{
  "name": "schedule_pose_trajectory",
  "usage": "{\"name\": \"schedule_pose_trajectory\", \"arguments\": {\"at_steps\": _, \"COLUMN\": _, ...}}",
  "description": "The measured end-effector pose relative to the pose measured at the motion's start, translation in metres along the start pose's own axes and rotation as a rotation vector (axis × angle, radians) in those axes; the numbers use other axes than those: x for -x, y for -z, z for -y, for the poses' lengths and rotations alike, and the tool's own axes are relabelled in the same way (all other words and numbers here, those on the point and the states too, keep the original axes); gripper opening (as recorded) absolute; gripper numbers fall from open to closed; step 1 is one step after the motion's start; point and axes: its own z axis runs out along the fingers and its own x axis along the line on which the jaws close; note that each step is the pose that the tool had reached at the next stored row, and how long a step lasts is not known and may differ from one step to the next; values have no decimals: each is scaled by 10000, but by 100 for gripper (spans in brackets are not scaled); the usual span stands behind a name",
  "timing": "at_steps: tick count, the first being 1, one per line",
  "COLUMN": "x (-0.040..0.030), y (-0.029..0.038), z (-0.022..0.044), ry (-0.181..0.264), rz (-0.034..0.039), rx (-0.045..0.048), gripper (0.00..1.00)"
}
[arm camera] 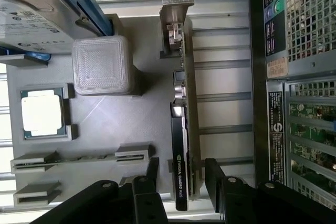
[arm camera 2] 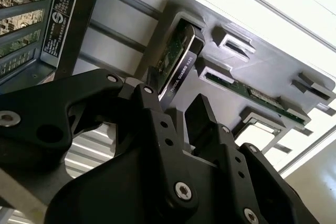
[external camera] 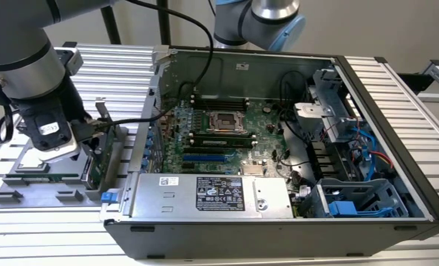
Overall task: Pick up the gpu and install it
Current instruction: 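Pick up the gpu and move the gpu toward the slot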
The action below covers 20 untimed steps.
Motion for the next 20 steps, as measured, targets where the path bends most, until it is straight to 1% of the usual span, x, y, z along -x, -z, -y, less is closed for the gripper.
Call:
{"name": "schedule_pose_trajectory", "arguments": {"at_steps": 15, "x": -5, "y": -83, "z": 4, "ry": 0, "rz": -1, "rx": -1, "gripper": 100}}
{"name": "schedule_pose_trajectory", "arguments": {"at_steps": 20, "x": -8, "y": -101, "z": -19, "ry": 0, "rz": 0, "rx": 0, "gripper": 100}}
